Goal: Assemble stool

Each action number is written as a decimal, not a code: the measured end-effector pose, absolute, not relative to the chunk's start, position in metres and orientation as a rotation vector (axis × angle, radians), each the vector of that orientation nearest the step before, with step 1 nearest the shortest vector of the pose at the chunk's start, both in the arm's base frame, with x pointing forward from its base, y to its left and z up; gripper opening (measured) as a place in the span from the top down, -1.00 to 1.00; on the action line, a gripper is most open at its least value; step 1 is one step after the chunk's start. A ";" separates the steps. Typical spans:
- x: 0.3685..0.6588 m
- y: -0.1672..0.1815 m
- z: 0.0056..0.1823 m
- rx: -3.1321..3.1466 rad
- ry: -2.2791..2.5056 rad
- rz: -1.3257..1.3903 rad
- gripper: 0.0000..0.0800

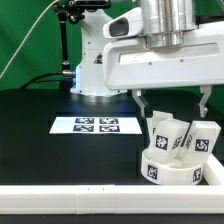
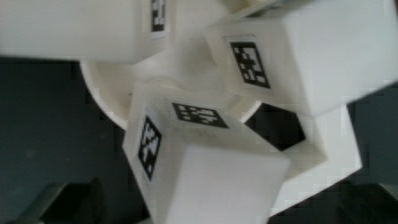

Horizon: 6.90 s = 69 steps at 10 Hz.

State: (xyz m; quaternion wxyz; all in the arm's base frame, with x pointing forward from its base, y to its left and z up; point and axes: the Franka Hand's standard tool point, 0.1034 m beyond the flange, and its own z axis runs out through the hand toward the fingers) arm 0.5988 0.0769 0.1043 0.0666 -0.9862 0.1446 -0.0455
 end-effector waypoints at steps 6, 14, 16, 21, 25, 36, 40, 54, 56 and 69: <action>0.598 0.072 0.097 -3.053 -0.289 -0.175 -0.62; 0.596 0.059 0.090 -2.993 -0.957 -0.152 -0.32; 0.596 0.058 0.089 -2.994 -0.957 -0.149 0.02; 0.596 0.057 0.089 -3.042 -0.766 -0.149 0.16; 0.596 0.063 0.088 -3.118 -0.137 -0.184 0.15; 0.591 0.102 0.085 -2.566 1.575 -0.143 0.15; 0.589 0.107 0.085 -2.209 1.997 -0.060 0.15; 0.597 0.101 0.109 -2.269 1.871 -0.055 -0.62; 0.599 0.100 0.111 -2.541 1.543 -0.078 -0.62; 0.604 0.097 0.114 -3.089 -0.224 -0.185 -0.62</action>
Offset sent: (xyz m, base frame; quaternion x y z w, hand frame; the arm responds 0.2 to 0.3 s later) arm 0.0000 0.0000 0.0000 0.0000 0.0000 -0.1296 0.9916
